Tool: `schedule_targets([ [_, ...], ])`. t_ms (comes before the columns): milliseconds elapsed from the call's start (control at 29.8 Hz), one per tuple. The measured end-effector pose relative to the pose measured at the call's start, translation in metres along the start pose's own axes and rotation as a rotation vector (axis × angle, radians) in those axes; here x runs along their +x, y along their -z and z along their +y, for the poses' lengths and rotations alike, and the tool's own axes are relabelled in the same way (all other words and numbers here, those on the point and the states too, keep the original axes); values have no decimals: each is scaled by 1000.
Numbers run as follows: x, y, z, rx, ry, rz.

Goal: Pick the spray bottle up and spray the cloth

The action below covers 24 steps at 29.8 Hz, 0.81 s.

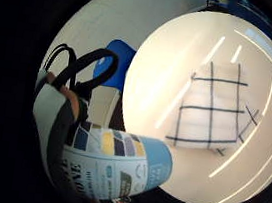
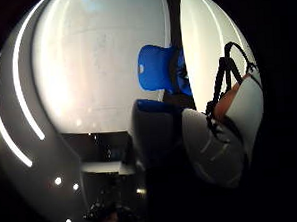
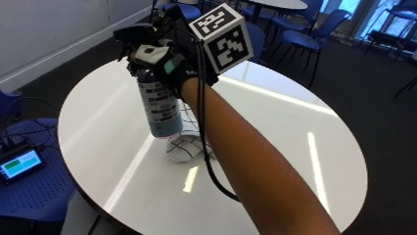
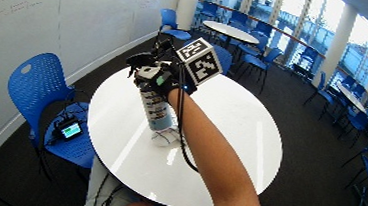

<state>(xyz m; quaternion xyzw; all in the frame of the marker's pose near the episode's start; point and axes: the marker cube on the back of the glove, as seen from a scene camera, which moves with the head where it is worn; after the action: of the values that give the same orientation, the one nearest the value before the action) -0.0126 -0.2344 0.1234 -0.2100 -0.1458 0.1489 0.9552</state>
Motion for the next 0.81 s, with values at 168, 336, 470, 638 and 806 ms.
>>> schedule_targets([
  [168,-10,-14,-1,152,112,-41],
  [336,-8,-37,-2,223,163,-138],
  [470,2,-48,-3,241,148,-186],
  [638,15,-55,-2,279,144,-169],
  [806,29,-60,-5,289,133,-149],
])
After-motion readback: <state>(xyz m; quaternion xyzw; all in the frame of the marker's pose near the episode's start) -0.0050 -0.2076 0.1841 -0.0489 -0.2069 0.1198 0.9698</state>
